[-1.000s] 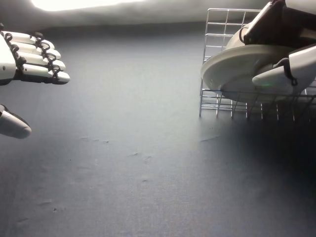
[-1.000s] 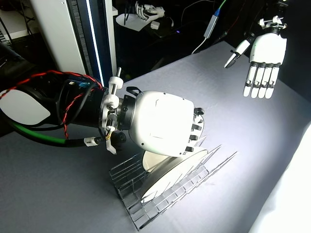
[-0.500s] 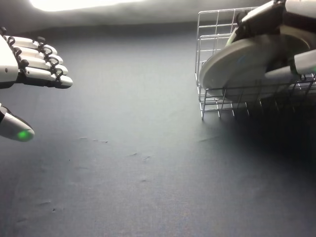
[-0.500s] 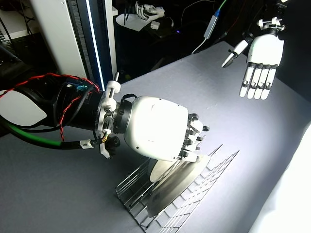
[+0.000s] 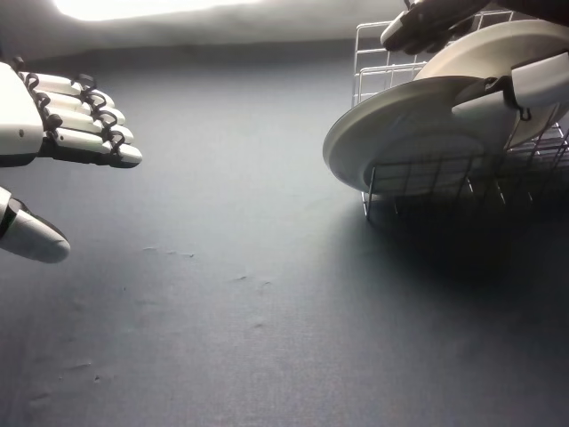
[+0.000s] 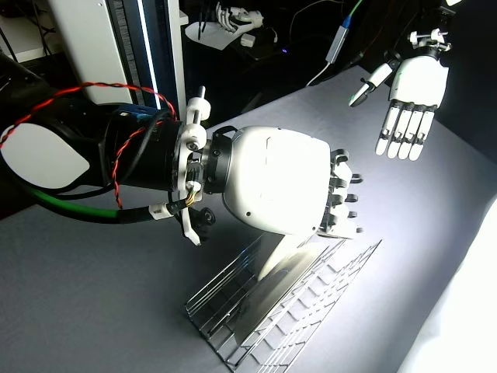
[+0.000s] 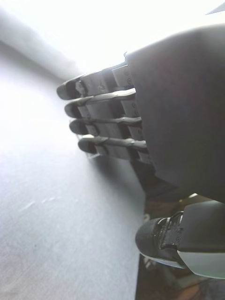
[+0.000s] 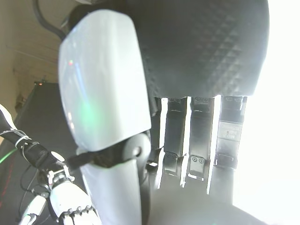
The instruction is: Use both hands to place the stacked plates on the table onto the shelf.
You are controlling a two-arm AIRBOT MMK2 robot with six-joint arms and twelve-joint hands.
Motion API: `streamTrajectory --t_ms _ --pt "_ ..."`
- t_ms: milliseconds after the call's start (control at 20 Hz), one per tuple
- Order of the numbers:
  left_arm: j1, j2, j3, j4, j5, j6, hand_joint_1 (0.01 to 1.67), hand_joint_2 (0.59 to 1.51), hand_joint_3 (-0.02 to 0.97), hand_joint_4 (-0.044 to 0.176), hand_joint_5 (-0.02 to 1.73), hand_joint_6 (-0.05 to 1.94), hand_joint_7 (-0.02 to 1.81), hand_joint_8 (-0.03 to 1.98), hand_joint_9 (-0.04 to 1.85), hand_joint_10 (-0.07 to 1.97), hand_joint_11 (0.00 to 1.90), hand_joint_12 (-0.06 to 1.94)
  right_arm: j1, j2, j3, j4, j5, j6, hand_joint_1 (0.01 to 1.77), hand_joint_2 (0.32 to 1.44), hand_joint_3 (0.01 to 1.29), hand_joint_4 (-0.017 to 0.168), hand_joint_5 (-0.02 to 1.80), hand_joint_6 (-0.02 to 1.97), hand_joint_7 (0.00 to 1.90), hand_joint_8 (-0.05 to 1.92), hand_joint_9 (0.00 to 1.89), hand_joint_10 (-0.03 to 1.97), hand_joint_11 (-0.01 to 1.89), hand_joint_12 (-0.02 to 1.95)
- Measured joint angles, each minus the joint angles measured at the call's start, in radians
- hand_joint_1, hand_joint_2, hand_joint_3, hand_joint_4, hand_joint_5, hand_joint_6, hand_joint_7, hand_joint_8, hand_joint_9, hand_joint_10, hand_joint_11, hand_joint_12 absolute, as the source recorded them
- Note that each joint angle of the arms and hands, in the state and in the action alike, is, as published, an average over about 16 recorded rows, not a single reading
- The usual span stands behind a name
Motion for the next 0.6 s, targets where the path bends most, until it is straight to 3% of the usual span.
streamTrajectory --t_ms 300,600 --pt "0.001 -0.001 -0.008 0.004 -0.014 -0.008 0.01 1.084 0.001 0.008 0.13 0.01 0.12 0.01 0.09 -0.06 0.02 0.11 0.021 -0.004 -0.005 -0.087 0.021 0.000 1.35 0.93 0.01 0.000 0.67 0.18 0.81 0.05 0.68 0.48 0.32 1.43" --pt "0.004 0.000 -0.023 0.012 -0.043 -0.031 0.01 1.086 0.001 0.008 0.12 0.01 0.11 0.01 0.08 -0.06 0.03 0.06 0.043 -0.014 -0.011 -0.281 0.061 -0.010 1.26 0.93 0.01 0.002 0.58 0.10 0.70 0.02 0.55 0.41 0.17 1.44"
